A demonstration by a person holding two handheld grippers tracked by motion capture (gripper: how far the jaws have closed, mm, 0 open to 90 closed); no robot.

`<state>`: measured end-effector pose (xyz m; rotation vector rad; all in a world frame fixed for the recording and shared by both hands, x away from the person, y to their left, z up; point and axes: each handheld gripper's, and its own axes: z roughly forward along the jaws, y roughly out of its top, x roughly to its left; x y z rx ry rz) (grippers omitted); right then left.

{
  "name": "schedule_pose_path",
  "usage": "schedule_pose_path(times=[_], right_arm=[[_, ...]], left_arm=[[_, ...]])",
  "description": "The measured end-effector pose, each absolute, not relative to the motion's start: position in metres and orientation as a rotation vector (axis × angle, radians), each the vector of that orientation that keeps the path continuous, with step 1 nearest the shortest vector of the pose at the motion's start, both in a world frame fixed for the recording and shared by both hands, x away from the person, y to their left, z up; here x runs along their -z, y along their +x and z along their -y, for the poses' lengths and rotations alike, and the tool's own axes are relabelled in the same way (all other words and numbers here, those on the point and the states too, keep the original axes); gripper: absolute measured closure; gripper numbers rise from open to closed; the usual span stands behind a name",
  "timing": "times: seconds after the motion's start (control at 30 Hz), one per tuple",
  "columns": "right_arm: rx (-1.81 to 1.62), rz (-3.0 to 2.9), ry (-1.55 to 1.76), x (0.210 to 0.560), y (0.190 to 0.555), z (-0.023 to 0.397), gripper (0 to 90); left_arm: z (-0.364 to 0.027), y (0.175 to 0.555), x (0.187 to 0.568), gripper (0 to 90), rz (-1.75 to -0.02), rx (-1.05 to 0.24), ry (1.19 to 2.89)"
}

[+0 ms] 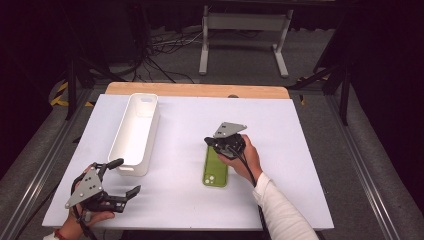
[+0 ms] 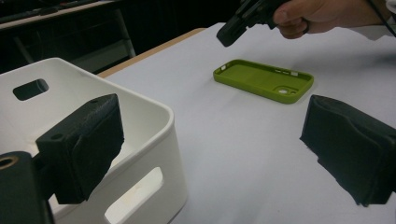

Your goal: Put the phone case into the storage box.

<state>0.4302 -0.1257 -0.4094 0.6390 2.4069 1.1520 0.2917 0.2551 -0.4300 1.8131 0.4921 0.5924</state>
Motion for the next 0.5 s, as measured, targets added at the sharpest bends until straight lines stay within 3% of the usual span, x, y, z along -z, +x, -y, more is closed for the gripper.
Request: schedule_pose_path(times=[0.5], right_arm=[[-0.987,-2.549,0.665,0.440,0.459,0.102,90.0]], left_arm=[[-0.257,0.291,0.432,5.3,-0.491,-0.580,1.816]])
